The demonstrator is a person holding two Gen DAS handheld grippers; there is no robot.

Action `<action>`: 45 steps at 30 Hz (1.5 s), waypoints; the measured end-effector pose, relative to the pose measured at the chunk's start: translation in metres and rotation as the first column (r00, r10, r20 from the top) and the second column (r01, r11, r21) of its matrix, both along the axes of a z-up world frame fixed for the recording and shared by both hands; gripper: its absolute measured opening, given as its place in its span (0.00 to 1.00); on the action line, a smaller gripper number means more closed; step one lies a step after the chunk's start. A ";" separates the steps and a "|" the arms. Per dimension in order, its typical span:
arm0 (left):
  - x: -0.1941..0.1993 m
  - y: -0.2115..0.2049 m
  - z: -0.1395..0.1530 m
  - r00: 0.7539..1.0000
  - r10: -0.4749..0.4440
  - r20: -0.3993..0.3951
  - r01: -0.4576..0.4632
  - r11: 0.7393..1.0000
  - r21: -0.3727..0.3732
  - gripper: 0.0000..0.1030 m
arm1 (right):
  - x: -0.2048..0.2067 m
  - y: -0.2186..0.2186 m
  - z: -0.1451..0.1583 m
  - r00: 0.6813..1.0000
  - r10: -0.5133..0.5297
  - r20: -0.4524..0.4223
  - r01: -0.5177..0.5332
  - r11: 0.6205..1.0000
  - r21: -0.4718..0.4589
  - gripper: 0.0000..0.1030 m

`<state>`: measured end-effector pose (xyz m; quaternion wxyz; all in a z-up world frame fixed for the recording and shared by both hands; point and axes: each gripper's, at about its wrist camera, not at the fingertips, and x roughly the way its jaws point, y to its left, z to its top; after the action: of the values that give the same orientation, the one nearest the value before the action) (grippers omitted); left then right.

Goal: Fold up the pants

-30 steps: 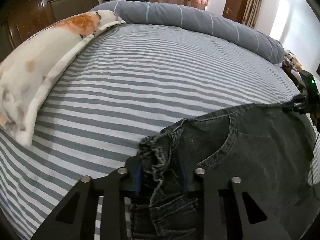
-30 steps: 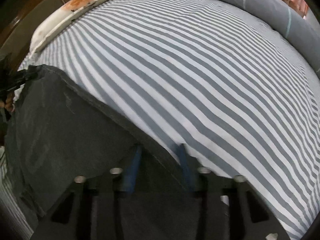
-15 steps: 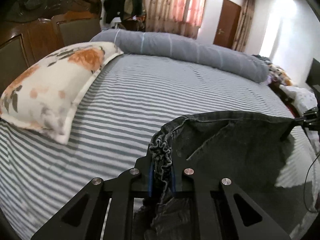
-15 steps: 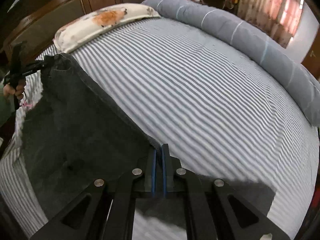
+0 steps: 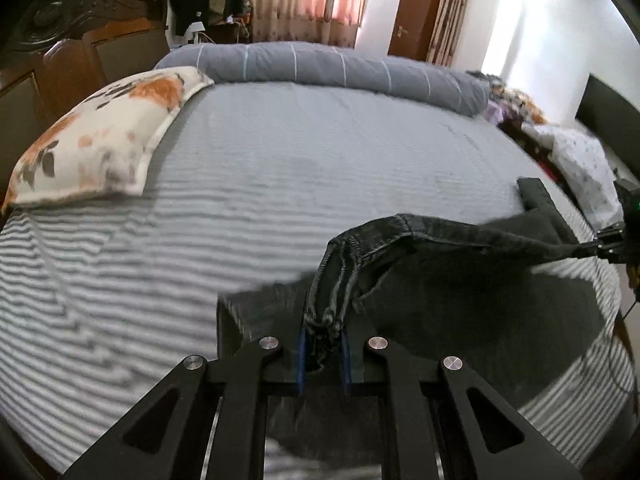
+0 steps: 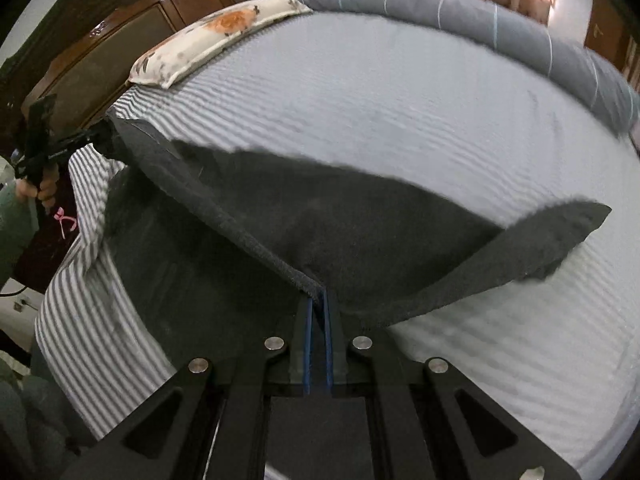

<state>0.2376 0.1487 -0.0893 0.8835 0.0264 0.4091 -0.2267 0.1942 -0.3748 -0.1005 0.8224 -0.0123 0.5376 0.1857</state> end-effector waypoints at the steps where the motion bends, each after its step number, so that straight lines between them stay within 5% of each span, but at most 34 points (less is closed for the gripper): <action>1: -0.006 0.000 -0.004 1.000 0.003 -0.009 -0.002 1.000 0.004 0.13 | -0.009 0.003 -0.010 1.000 -0.005 -0.020 0.005 1.000 0.009 0.03; 11: -0.052 0.011 -0.052 0.983 0.042 -0.177 -0.034 0.998 0.047 0.24 | -0.040 0.016 -0.074 0.988 -0.070 -0.136 0.069 0.998 -0.011 0.06; 17: -0.068 0.034 -0.068 0.934 0.149 -0.326 -0.160 0.987 -0.004 0.39 | -0.047 0.022 -0.076 0.983 -0.144 -0.117 0.142 0.990 -0.024 0.14; 21: -0.088 0.057 -0.066 0.897 0.201 -0.394 -0.278 0.949 -0.149 0.43 | -0.061 0.018 -0.058 0.979 -0.184 -0.087 0.187 0.982 0.021 0.26; 25: -0.102 0.065 -0.061 0.861 0.191 -0.471 -0.380 0.857 -0.347 0.47 | -0.076 0.010 -0.045 0.964 -0.249 -0.090 0.259 0.957 0.127 0.28; 31: -0.094 0.039 -0.061 0.807 0.198 -0.556 -0.493 0.744 -0.450 0.47 | -0.095 -0.013 -0.050 0.897 -0.402 -0.182 0.441 0.837 0.324 0.34; 38: -0.081 0.025 -0.079 0.750 0.286 -0.597 -0.580 0.717 -0.387 0.47 | -0.104 -0.029 -0.059 0.824 -0.517 -0.230 0.566 0.744 0.356 0.34; 45: -0.076 0.019 -0.080 0.748 0.324 -0.580 -0.596 0.711 -0.372 0.47 | -0.074 -0.042 -0.063 0.784 -0.581 -0.220 0.621 0.722 0.305 0.34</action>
<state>0.1617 0.1680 -0.1693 0.7540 -0.3838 0.5245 -0.0951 0.1199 -0.4173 -0.1640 0.7950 0.3241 0.5128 0.0049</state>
